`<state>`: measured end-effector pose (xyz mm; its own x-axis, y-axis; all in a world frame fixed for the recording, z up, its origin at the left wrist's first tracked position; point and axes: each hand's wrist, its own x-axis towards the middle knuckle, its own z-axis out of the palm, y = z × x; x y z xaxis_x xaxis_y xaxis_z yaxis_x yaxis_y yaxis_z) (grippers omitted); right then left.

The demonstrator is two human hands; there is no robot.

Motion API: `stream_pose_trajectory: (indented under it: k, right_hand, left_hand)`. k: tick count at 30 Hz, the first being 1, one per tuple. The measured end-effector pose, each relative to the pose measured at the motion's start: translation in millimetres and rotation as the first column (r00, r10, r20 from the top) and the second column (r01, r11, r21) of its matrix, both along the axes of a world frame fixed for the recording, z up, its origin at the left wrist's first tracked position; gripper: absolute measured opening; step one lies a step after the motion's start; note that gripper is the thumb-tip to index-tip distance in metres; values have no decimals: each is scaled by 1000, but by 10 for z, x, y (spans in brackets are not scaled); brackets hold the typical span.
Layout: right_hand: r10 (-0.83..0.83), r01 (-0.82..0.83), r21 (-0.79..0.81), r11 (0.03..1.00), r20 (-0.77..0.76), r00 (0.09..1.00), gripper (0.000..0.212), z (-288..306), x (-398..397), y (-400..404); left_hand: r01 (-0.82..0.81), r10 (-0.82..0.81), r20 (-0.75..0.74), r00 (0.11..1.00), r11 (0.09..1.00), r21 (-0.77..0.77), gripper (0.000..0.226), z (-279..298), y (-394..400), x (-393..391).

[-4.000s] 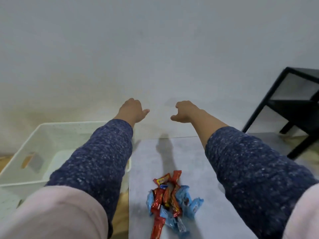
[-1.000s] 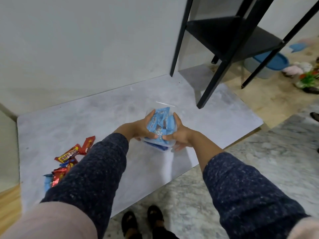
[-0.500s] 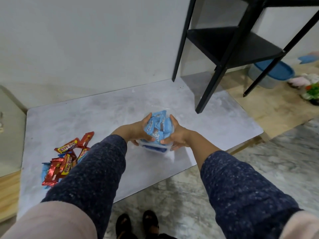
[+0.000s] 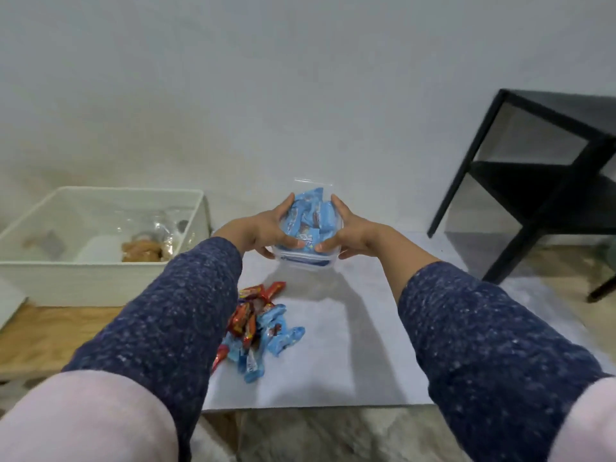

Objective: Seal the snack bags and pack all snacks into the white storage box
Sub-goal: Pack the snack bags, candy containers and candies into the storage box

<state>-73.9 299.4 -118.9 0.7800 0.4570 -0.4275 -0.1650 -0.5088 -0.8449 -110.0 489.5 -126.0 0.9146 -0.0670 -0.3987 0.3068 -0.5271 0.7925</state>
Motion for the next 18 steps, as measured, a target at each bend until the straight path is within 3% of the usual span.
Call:
stream_pose_trajectory:
  k: [9, 18]
  right_hand:
    - [224, -230, 17, 973, 166, 960, 117, 410, -378, 1919]
    - [225, -245, 102, 964, 178, 958, 117, 336, -875, 3748]
  left_hand:
    - [-226, 221, 117, 968, 974, 29, 110, 438, 1813, -779]
    - [-249, 227, 148, 963, 956, 154, 106, 574, 3619, -1320]
